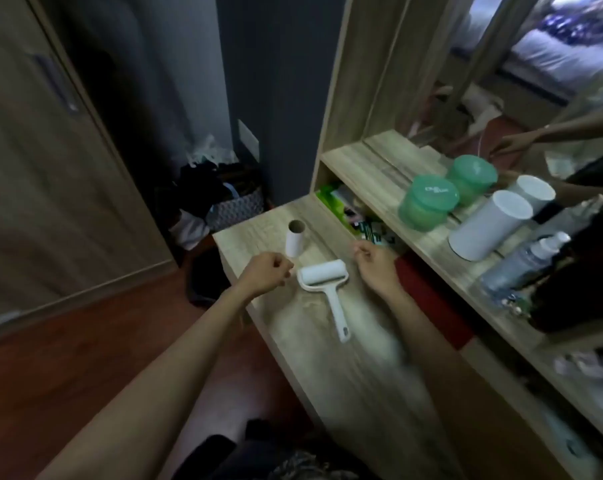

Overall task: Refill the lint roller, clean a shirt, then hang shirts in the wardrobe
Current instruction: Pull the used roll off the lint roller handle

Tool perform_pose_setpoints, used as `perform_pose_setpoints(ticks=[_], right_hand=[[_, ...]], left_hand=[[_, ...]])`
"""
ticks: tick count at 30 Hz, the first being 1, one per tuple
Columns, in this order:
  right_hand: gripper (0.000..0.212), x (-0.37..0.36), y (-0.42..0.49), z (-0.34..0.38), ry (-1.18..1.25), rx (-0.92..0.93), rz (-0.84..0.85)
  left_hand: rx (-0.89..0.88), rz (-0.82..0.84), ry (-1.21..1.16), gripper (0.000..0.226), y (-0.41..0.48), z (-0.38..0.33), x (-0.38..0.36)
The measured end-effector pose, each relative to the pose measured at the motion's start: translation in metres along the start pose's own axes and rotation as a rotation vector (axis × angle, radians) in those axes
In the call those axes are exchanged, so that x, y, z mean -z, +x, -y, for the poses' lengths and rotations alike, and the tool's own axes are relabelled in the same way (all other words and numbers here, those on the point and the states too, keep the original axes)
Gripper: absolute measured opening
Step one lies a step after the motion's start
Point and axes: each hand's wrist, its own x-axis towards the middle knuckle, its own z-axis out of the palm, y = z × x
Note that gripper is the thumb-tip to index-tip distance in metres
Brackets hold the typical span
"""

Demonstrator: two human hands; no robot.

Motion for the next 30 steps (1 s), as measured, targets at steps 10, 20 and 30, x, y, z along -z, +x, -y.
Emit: perform_pose_setpoints(ticks=[10, 20, 30], right_hand=[[0.037, -0.034, 0.004, -0.017, -0.026, -0.181, 0.253], [0.038, -0.037, 0.010, -0.012, 0.251, -0.215, 0.173], [0.034, -0.036, -0.009, 0.024, 0.654, -0.222, 0.246]], left_hand=[[0.125, 0.114, -0.186, 0.014, 0.015, 0.014, -0.056], [0.257, -0.049, -0.543, 0.043, 0.021, 0.028, -0.059], [0.217, -0.181, -0.789, 0.030, 0.005, 0.032, -0.032]])
